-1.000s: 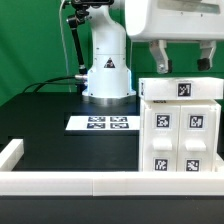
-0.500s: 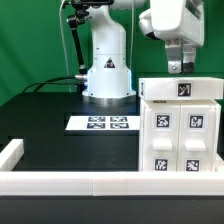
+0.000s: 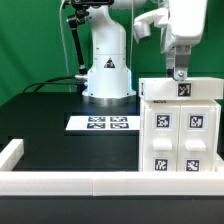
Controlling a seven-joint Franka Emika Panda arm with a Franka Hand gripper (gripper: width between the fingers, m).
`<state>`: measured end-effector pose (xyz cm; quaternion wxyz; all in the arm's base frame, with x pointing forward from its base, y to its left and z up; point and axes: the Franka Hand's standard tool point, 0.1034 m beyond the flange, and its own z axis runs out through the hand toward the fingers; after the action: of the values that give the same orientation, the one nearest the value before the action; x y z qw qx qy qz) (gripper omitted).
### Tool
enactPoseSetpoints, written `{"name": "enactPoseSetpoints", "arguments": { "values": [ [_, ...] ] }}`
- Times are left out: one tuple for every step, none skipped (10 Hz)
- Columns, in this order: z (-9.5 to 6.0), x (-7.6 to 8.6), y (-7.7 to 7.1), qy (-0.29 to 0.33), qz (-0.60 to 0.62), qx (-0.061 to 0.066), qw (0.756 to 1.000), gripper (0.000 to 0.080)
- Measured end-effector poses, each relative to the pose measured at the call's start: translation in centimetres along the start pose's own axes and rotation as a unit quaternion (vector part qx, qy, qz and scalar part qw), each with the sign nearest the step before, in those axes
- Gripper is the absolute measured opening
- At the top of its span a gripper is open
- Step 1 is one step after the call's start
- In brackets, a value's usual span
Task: Assemble cabinet
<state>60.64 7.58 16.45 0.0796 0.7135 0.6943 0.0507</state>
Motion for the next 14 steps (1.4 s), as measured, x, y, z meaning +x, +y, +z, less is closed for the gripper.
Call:
{"name": "enactPoseSetpoints", "arguments": {
  "values": [
    [0.19, 0.04, 0.22, -0.005, -0.023, -0.001, 1.000, 0.0797],
    [0.73, 0.13, 0.14, -0.005, -0.004, -0.002, 1.000, 0.0797],
    [1.08, 0.14, 0.07, -0.005, -0.001, -0.001, 1.000, 0.0797],
    [1.12, 0.11, 0.05, -0.005, 0.003, -0.001, 1.000, 0.0797],
    [1.12, 0.05, 0.06, -0.005, 0.003, -0.001, 1.000, 0.0706],
    [1.13, 0.02, 0.06, -0.006, 0.007, -0.001, 1.000, 0.0706],
    [1.13, 0.01, 0.06, -0.006, 0.022, -0.001, 1.000, 0.0559],
    [1.13, -0.02, 0.06, -0.006, 0.022, -0.001, 1.000, 0.0559],
    [1.14, -0.06, 0.06, -0.004, 0.043, -0.001, 0.999, 0.0559],
    [1.16, -0.21, 0.10, -0.003, 0.091, -0.005, 0.996, 0.0559],
    [1.16, -0.25, 0.06, -0.001, 0.142, -0.006, 0.990, 0.0559],
    [1.15, -0.24, 0.03, 0.000, 0.184, -0.006, 0.983, 0.0559],
    [1.16, -0.24, 0.00, 0.002, 0.252, -0.005, 0.968, 0.0559],
    [1.17, -0.24, -0.01, 0.002, 0.310, -0.004, 0.951, 0.0560]
  ]
}}
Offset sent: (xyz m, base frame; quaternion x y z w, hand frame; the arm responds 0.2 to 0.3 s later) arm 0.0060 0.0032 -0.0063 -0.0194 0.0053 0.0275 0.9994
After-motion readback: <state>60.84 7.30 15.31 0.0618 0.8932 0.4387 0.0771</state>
